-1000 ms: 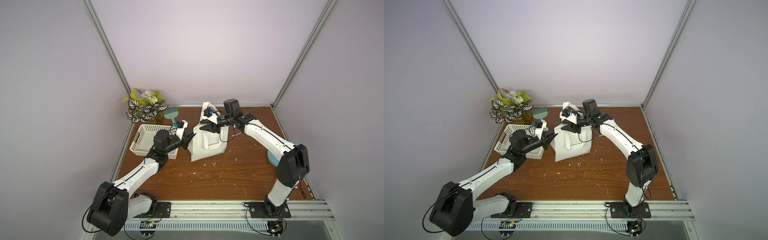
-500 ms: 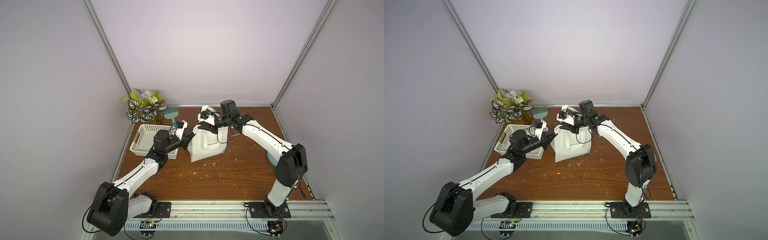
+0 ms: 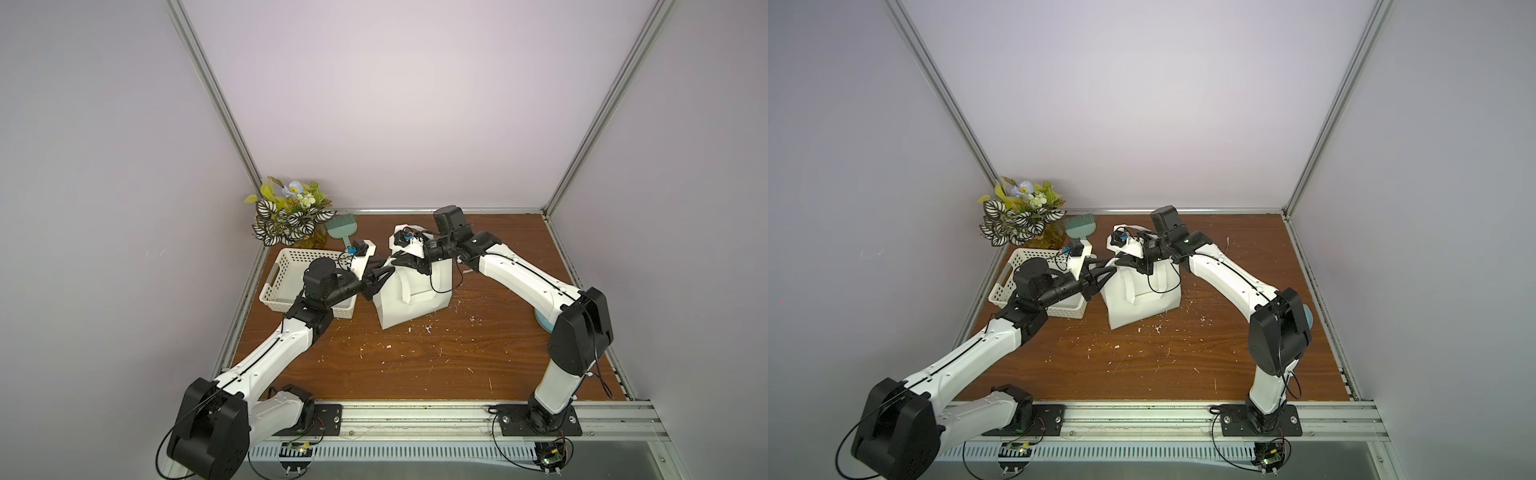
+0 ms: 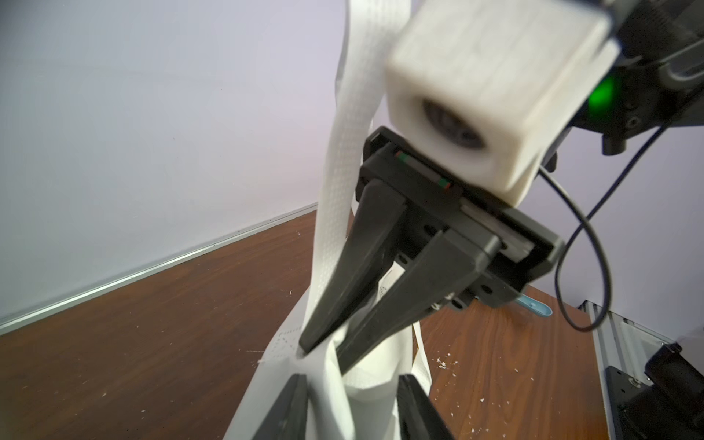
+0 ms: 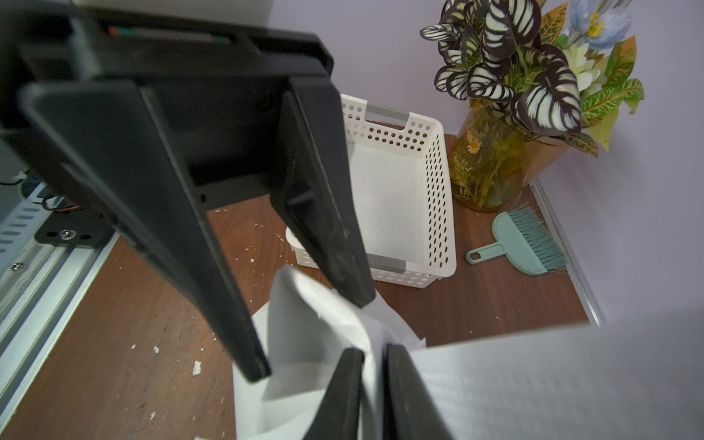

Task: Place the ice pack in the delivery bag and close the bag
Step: Seal the delivery bag at the center of the board.

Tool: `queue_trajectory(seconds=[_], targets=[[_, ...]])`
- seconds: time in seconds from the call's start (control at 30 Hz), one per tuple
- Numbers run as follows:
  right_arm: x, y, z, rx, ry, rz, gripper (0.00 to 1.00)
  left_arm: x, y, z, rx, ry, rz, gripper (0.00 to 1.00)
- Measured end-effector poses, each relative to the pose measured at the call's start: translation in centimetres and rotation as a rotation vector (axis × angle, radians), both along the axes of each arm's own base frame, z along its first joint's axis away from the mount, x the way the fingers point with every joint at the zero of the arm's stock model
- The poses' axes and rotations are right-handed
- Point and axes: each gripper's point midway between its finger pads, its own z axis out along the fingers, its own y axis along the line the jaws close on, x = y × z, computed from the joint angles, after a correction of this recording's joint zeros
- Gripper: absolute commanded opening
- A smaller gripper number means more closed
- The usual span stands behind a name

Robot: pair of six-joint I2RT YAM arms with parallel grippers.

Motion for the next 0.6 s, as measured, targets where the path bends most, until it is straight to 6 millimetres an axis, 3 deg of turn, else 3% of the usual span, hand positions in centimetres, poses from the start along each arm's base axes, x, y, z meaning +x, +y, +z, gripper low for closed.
queue_trajectory(seconds=[0.1, 0.23, 0.27, 0.33, 0.4, 0.6], targets=[[-0.1, 0.1, 0.0, 0.000, 0.000, 0.003, 0.21, 0.0, 0.1, 0.8, 0.000, -0.021, 0.003, 0.38], [-0.1, 0.1, 0.0, 0.000, 0.001, 0.002, 0.23, 0.4, 0.0, 0.2, 0.018, -0.002, 0.006, 0.41], [-0.1, 0.1, 0.0, 0.000, 0.000, 0.002, 0.27, 0.5, 0.0, 0.0, 0.024, 0.002, 0.007, 0.41], [-0.1, 0.0, 0.0, 0.000, 0.006, -0.001, 0.46, 0.5, 0.0, -0.6, 0.039, 0.016, 0.008, 0.39], [0.0, 0.0, -0.1, -0.001, 0.005, -0.003, 0.55, 0.6, 0.1, -1.0, 0.053, 0.024, 0.017, 0.37], [0.3, -0.7, -0.2, 0.003, 0.007, -0.018, 0.62, 1.1, 0.6, -1.2, 0.081, 0.009, 0.060, 0.30]])
